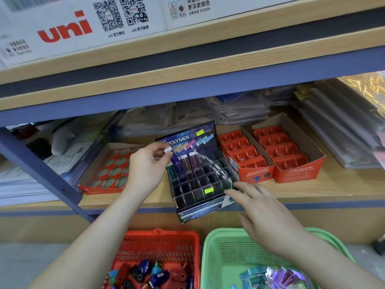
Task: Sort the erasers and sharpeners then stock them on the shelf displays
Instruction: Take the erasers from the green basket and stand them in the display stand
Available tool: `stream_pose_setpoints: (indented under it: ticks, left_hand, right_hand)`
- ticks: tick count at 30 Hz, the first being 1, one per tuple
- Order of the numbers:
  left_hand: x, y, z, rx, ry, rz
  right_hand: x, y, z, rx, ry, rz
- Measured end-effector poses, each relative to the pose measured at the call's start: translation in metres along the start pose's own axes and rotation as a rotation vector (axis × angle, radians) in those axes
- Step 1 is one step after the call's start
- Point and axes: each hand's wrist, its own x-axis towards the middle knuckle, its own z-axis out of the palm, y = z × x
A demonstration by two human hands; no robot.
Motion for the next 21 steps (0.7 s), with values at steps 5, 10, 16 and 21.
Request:
stream_pose_setpoints:
  ticks: [5, 10, 16, 21]
  left_hand:
    - [0.003, -0.015, 0.016, 0.118, -0.041, 0.087]
    - [0.015, -0.02, 0.024, 0.096, -0.016, 0.039]
    - [0.019, -0.025, 0.02, 0.175, -0.059, 0.096]
    - [0.015, -0.032, 0.025, 0.303, -0.075, 0.232]
  right_hand:
    - [0.003, 0.0, 0.002, 0.021, 0.06, -0.002]
    - [0.007, 0.001, 0.002, 0.008, 0.078, -0.004]
    - [0.014, 0.001, 0.002, 0.033, 0.06, 0.039]
    - [0.018, -0.005, 0.004, 0.059, 0.076, 0.079]
